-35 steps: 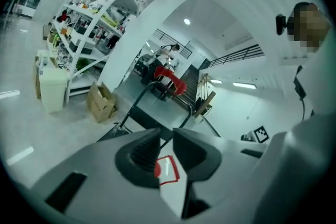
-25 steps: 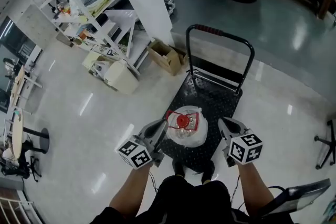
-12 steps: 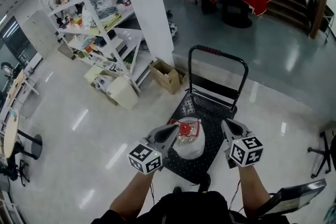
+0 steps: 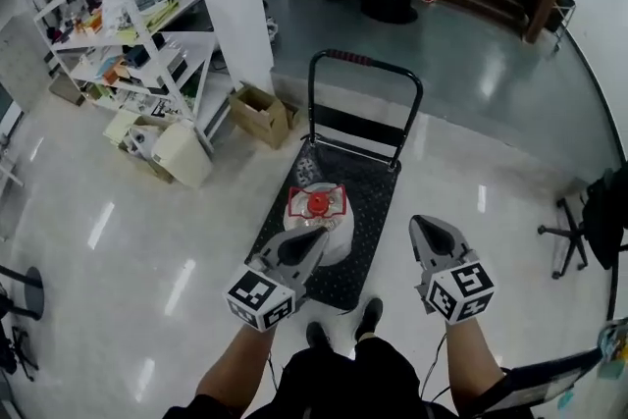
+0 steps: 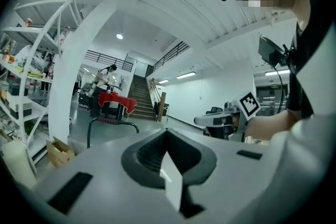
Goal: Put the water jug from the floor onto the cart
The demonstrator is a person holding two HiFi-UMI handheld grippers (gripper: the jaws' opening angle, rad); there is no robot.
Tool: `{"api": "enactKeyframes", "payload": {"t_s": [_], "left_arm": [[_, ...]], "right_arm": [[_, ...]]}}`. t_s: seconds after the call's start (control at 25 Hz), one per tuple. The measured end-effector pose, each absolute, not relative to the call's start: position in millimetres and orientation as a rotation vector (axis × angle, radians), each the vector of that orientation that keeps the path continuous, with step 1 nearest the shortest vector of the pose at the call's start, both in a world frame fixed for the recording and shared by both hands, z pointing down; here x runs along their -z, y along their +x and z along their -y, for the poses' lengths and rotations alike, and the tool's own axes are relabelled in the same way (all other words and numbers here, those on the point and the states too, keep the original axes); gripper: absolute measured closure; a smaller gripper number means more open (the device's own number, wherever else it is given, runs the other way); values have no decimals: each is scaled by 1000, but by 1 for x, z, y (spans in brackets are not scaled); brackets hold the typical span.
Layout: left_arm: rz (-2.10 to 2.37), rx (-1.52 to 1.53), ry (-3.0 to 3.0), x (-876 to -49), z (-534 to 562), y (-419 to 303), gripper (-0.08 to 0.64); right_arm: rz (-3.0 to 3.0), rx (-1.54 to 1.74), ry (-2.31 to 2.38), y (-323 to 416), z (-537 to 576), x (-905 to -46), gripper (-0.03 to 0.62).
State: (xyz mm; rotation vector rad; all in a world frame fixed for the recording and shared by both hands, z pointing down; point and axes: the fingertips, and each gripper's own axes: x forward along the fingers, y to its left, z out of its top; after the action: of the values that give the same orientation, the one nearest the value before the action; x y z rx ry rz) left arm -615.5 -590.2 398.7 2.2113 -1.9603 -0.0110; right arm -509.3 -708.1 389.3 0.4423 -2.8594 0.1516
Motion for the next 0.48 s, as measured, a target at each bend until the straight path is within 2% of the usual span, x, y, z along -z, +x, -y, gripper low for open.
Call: {"api": "enactKeyframes", "payload": {"t_s": [0.24,0.48], "left_arm": [[1864,11,2263,-395,578,-555,558],[1879,-33,2310,-372,559,-475,558]], "right_arm": [[2869,-63,560,-431,679,-372,589],[2903,-117,647,-337,665,-365,589]]}}
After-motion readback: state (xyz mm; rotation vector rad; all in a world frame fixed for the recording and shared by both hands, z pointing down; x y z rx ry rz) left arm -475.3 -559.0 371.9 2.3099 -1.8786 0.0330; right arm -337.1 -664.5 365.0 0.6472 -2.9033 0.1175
